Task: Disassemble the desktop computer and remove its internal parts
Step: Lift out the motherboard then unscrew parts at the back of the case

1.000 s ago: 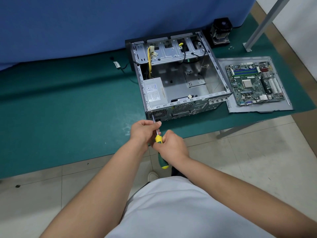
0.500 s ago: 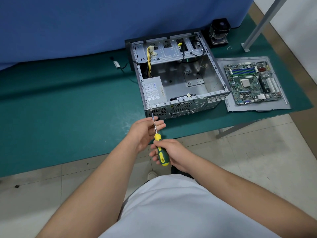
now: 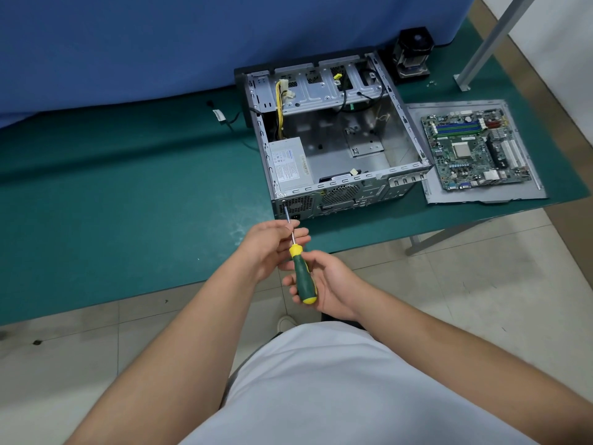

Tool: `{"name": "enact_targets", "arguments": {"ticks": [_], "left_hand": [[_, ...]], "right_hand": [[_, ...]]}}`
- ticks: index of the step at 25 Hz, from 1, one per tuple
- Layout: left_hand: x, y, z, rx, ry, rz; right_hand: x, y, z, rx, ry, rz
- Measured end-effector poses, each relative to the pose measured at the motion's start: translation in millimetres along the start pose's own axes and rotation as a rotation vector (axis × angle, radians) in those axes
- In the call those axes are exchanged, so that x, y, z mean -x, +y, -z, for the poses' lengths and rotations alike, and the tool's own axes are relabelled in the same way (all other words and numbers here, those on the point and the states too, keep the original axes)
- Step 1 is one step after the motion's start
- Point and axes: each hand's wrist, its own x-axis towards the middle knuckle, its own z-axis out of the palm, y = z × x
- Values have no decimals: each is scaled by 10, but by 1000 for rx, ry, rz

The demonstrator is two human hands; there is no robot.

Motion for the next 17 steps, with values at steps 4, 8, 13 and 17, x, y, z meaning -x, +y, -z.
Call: {"name": "enact_targets", "arguments": {"ticks": [4,8,13,17], "left_hand": [[12,-35,-33,7,19,-5],[-9,-120,-59,-75,147,-66],[35,-44,14,-18,4,4],[-25,57,-80,93,42,-22]], "right_hand": [[-40,24,-42,46,80,89],[-93,39,-20,131,153,138],[-44,51,37,7,8,2],[-77,53,7,61,84,74]]}}
